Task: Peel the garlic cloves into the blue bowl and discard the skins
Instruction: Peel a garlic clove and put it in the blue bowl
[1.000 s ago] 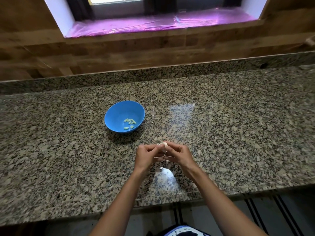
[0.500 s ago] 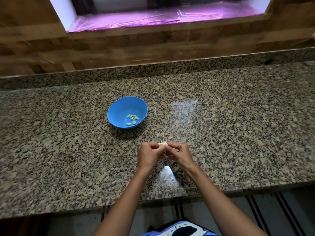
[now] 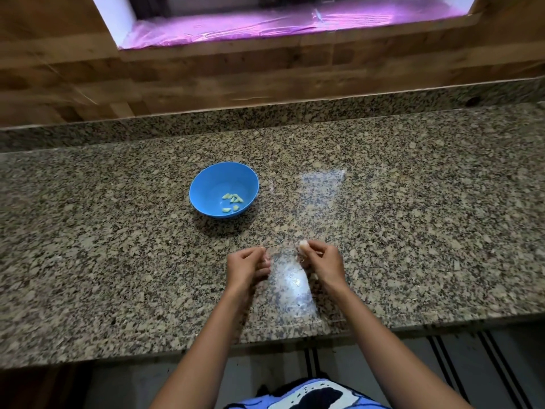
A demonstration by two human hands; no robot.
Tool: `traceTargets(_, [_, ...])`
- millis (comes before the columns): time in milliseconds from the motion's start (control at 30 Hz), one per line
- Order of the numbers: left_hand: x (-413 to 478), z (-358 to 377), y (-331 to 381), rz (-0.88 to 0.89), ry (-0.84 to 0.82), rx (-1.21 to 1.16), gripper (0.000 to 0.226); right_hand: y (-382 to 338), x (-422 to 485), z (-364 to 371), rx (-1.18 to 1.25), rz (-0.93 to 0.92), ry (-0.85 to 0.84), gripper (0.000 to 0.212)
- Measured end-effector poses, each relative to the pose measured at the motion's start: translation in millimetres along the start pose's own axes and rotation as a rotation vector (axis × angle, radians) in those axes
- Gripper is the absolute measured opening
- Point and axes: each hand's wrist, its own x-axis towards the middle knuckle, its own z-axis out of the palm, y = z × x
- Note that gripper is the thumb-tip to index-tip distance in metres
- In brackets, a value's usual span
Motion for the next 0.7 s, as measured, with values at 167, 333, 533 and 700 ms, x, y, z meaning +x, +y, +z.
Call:
traceTargets(167, [9, -21, -1, 0.336, 0.014, 0.684, 0.022, 3, 9, -21, -0.520, -0.163, 0.027, 0.035])
traceTargets(333, [10, -20, -2, 0.374, -0.027, 0.790, 0.014, 4, -7, -10, -0.687, -0.363, 0.166, 0.051])
traceTargets(533, [12, -9, 11, 0.070, -0.268, 0.590, 0.007, 12, -39, 22, -0.689, -0.378, -0.369, 0.074])
traceTargets(700, [20, -13, 23, -0.042, -0.418, 0.609, 0.005, 29, -28, 21, -0.921, -0.302, -0.500, 0.093])
